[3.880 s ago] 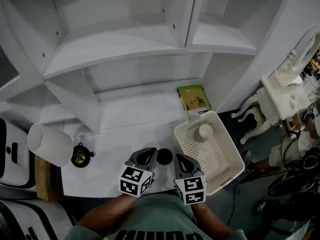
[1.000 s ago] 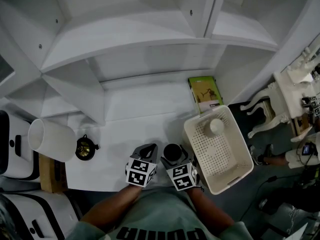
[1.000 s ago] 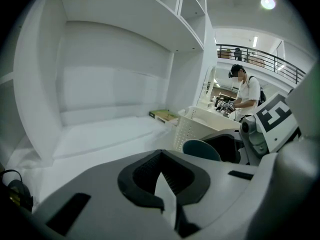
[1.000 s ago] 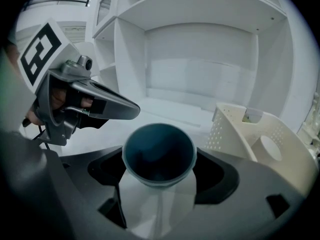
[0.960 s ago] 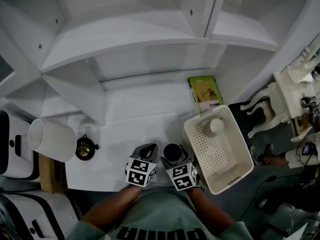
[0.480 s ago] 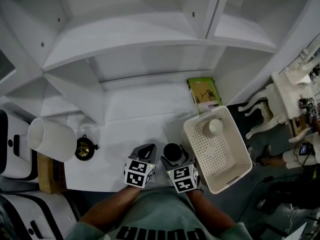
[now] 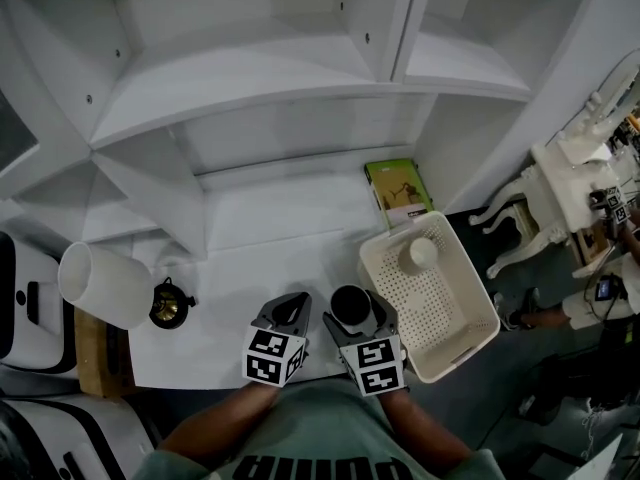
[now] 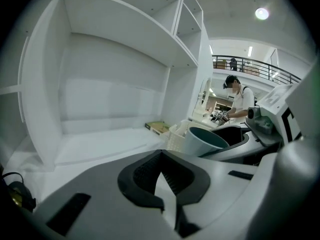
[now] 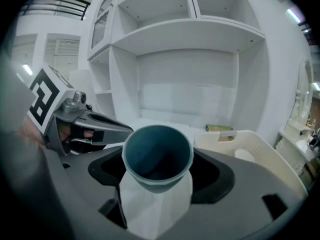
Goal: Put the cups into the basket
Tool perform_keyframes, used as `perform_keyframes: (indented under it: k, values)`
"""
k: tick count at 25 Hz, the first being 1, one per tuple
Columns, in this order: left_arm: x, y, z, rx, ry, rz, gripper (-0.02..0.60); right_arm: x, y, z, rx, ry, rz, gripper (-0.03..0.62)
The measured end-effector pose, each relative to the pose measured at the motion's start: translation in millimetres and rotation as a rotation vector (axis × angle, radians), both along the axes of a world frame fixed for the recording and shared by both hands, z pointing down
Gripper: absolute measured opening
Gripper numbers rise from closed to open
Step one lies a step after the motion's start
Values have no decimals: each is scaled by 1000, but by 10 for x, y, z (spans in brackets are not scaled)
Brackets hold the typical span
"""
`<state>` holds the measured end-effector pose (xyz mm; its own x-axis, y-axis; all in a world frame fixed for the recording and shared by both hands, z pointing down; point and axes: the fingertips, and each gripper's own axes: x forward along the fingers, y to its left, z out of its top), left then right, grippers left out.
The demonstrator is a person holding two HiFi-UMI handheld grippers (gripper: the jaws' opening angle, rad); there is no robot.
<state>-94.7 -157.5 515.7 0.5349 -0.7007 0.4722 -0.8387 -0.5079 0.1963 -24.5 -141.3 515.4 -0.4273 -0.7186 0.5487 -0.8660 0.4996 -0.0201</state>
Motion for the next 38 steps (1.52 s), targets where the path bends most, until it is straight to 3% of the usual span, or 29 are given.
perform_keyframes:
  k: [18,28,38]
  values:
    - [828,197,-432,70,39,170,6,799,198,-676,104,-52,180,379]
    - [1357,176,-452,69,33,228,6,1438,178,-565,85,-28,263,379]
    - [1679,52,-344,46,9,215,6,1784,84,-223,17,-7,227,379]
